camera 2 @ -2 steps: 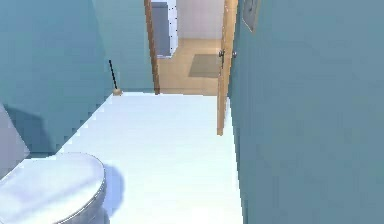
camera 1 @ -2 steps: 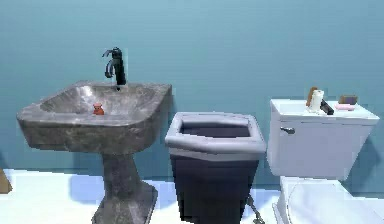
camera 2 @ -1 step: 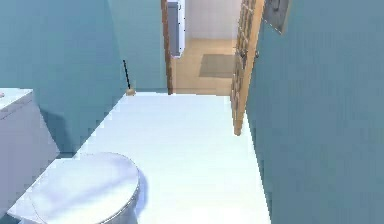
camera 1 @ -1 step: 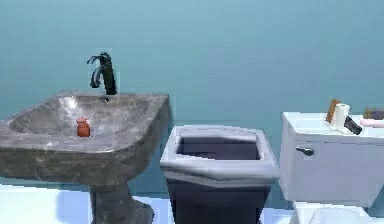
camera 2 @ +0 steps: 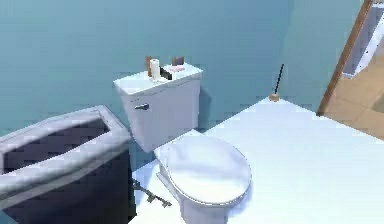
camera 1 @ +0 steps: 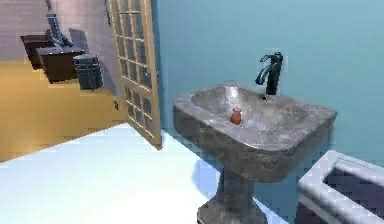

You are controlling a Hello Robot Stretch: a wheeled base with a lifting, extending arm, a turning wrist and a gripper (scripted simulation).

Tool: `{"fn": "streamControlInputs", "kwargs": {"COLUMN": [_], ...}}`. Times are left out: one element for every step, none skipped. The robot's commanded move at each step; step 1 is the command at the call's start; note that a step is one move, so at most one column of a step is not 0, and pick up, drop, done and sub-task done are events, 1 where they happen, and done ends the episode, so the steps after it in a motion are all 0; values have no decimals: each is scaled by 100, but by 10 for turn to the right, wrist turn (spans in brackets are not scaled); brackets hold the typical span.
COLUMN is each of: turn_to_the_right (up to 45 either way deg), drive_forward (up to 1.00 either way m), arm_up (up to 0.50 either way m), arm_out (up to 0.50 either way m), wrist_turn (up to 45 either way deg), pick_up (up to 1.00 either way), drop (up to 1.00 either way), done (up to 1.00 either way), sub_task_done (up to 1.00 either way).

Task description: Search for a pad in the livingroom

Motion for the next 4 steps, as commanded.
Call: {"fn": "streamControlInputs", "kwargs": {"turn_to_the_right": [-420, 0, -120, -30], "drive_forward": [0, 100, 0, 0], "arm_up": [0, 0, 0, 0], "arm_out": [0, 0, 0, 0], "wrist_turn": [0, 0, 0, 0], "pick_up": [0, 0, 0, 0], "drop": [0, 0, 0, 0], "done": [0, 0, 0, 0], "sub_task_done": [0, 0, 0, 0]}}
